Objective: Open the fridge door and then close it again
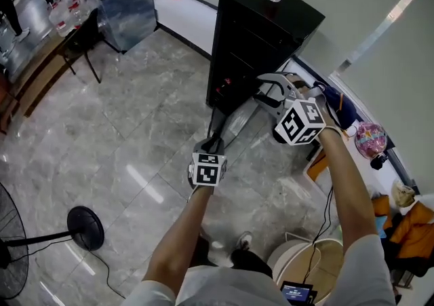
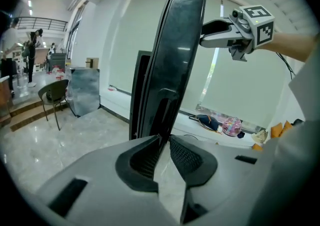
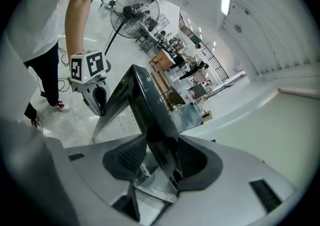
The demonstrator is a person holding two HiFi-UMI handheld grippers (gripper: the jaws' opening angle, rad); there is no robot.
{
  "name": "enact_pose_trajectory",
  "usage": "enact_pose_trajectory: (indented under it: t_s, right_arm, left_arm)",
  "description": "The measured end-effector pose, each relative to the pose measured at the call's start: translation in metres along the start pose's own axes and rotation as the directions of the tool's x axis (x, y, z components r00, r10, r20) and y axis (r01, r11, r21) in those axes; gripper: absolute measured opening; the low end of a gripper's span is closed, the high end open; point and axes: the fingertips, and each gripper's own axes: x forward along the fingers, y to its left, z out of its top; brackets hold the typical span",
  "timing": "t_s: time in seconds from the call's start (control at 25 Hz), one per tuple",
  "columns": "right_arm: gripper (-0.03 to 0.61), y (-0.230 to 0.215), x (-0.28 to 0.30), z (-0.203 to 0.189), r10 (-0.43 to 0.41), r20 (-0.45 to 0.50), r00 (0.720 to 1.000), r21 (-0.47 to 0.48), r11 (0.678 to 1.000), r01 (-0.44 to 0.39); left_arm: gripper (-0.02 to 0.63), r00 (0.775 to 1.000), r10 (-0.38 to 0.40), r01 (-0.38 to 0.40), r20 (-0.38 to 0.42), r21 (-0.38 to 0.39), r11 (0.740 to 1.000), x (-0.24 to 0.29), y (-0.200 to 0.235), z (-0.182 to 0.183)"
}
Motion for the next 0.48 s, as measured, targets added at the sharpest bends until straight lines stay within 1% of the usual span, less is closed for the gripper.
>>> enact_pose_trajectory:
  t_s: [0.12, 0.28, 0.4, 0.48]
  right_arm:
    - [0.189, -0.007, 0.013, 0.004, -0.018, -0.038, 0.999, 0.020, 1.000, 0.019]
    - [0.187, -0.018, 0.027, 0.006, -0.039, -0.079, 0.996, 0.051, 0.998, 0.043]
    - [0.187, -0.025, 0.038, 0.008, -0.061, -0.090, 0.994, 0.075, 0.995, 0.068]
    - [0.187, -0.030, 0.046, 0.010, -0.071, -0.088, 0.994, 0.087, 0.993, 0.079]
  left_arm:
    - [0.061, 0.999, -0.032, 0.032, 0.004, 0.027, 0.999, 0.002, 0.019, 0.013]
    - [0.061, 0.997, -0.072, 0.071, 0.009, 0.087, 0.994, 0.011, 0.042, 0.027]
    - [0.061, 0.996, -0.086, 0.088, -0.020, 0.093, 0.992, 0.013, 0.058, 0.033]
    - [0.061, 0.996, -0.088, 0.090, -0.020, 0.089, 0.992, 0.016, 0.070, 0.038]
